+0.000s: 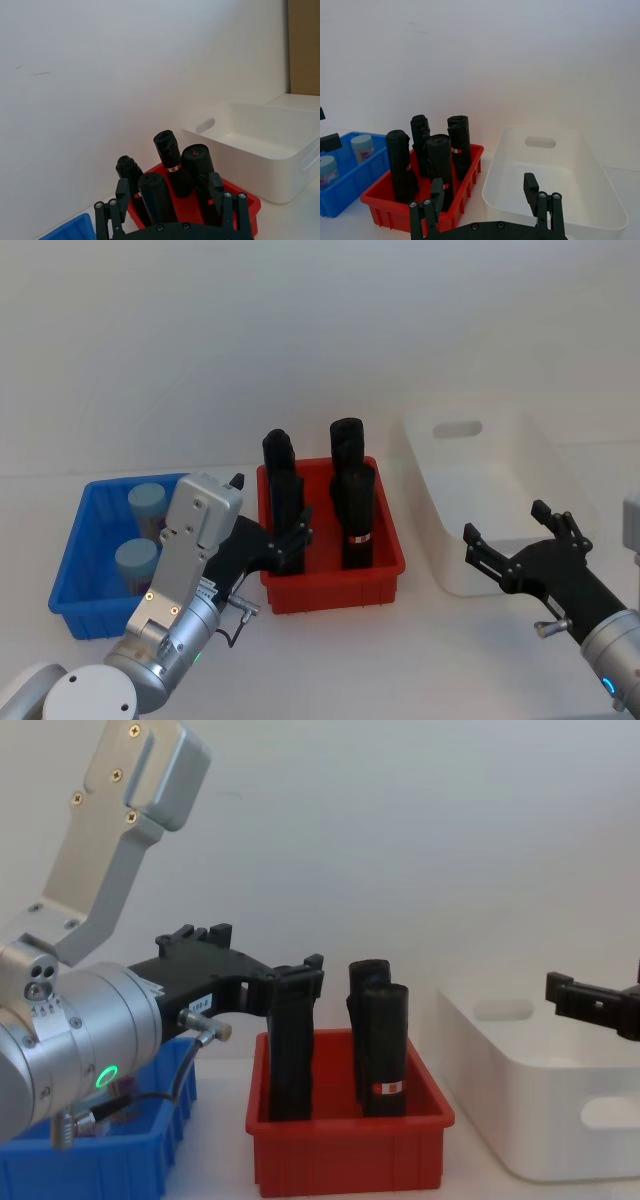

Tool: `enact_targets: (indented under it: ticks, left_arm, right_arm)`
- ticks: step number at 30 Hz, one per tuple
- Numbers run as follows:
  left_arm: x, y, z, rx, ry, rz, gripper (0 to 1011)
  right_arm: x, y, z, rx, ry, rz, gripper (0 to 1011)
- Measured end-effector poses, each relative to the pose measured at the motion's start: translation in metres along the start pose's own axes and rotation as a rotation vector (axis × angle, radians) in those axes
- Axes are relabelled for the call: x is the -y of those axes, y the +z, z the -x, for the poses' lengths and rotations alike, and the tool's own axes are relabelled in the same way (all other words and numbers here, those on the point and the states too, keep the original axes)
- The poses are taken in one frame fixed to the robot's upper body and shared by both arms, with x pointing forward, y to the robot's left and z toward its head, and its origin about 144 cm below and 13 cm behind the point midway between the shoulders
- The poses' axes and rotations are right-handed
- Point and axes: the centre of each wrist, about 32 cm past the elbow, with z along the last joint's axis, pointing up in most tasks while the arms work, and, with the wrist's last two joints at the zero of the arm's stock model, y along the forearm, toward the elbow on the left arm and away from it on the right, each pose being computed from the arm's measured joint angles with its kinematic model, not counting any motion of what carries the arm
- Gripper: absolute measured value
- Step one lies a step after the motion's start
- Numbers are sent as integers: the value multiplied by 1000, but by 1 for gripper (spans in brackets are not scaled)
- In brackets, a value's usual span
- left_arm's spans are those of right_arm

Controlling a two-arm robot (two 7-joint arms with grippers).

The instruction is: Pick the cotton swabs from the blue box and place them into the white box.

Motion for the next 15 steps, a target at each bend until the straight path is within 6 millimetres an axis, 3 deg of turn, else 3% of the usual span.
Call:
enact_targets:
  ticks: [15]
  left_arm:
    - [0, 0, 0, 0, 0, 0, 1004]
  right_arm:
    - [0, 0, 0, 0, 0, 0, 1001]
